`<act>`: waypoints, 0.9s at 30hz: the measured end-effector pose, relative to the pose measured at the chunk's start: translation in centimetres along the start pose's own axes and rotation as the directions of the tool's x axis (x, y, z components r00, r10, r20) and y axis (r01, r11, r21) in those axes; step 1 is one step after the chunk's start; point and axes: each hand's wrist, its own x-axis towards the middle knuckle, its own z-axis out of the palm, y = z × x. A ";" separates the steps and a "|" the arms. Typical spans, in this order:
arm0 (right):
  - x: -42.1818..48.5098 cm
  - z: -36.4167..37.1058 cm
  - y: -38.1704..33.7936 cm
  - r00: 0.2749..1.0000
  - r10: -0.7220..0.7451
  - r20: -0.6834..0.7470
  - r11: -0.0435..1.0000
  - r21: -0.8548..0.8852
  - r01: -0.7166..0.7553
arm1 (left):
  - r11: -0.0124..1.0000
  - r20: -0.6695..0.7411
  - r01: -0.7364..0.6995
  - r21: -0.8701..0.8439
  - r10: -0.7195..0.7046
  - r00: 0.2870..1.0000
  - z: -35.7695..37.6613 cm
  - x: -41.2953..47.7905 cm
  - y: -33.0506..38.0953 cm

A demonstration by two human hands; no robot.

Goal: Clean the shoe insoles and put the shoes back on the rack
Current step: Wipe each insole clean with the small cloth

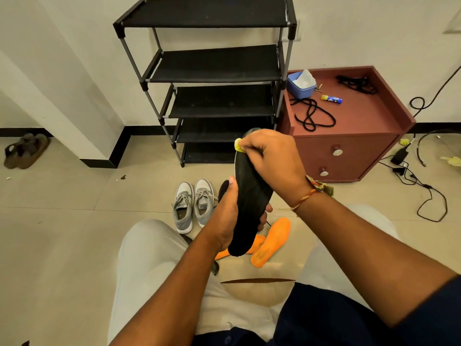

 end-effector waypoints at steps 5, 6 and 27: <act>-4.0 1.5 -2.0 0.997 -0.039 0.073 0.997 0.075 0.033 | 0.997 -0.113 -0.067 -0.031 0.063 0.992 -0.4 -0.6 0.6; -5.0 1.9 -2.4 0.995 -0.045 0.087 0.995 0.097 0.036 | 0.995 -0.137 -0.093 -0.048 0.086 0.987 -0.5 -0.7 0.8; -6.8 -0.8 -1.0 0.971 0.056 0.232 0.992 0.097 -0.080 | 0.986 0.006 -0.116 -0.122 0.118 0.993 -1.0 -0.2 1.0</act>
